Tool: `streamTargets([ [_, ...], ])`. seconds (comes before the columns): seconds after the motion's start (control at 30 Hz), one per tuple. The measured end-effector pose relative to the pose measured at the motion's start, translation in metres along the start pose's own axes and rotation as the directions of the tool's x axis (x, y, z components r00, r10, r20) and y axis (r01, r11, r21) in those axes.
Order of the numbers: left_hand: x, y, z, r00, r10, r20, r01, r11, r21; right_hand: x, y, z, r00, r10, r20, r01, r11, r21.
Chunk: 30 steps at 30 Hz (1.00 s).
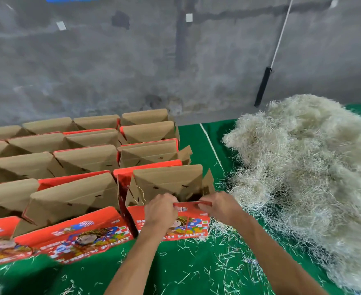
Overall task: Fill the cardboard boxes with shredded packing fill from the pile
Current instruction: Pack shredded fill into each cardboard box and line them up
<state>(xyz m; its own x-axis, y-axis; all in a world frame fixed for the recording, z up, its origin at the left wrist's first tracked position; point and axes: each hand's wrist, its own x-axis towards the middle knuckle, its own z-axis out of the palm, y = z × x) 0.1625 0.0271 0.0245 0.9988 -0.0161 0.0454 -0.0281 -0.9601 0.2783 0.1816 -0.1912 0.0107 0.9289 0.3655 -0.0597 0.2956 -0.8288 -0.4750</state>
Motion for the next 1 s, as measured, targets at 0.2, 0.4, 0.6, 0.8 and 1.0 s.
streamTargets([
  [0.2, -0.024, 0.051, -0.002, 0.995, 0.051, 0.09, -0.045, 0.997, -0.06, -0.051, 0.027, -0.023, 0.997, 0.048, 0.055, -0.056, 0.987, 0.149],
  [0.4, -0.047, 0.079, 0.004, 0.951, 0.136, 0.278, -0.085, 0.978, -0.189, -0.1, 0.056, -0.026, 0.973, 0.215, -0.08, -0.184, 0.94, 0.287],
  [0.6, -0.048, 0.083, 0.004, 0.893, 0.032, 0.449, 0.055, 0.982, -0.178, -0.078, 0.058, -0.037, 0.902, 0.136, -0.409, -0.143, 0.99, 0.014],
  [0.8, -0.059, 0.095, 0.055, 0.857, -0.006, 0.516, -0.017, 0.999, 0.04, -0.048, 0.069, -0.027, 0.982, 0.149, -0.117, -0.18, 0.923, -0.339],
  [1.0, -0.083, 0.091, 0.12, 0.999, -0.027, -0.038, 0.034, 0.982, 0.186, -0.052, 0.131, -0.004, 0.966, 0.257, 0.02, -0.24, 0.927, -0.289],
])
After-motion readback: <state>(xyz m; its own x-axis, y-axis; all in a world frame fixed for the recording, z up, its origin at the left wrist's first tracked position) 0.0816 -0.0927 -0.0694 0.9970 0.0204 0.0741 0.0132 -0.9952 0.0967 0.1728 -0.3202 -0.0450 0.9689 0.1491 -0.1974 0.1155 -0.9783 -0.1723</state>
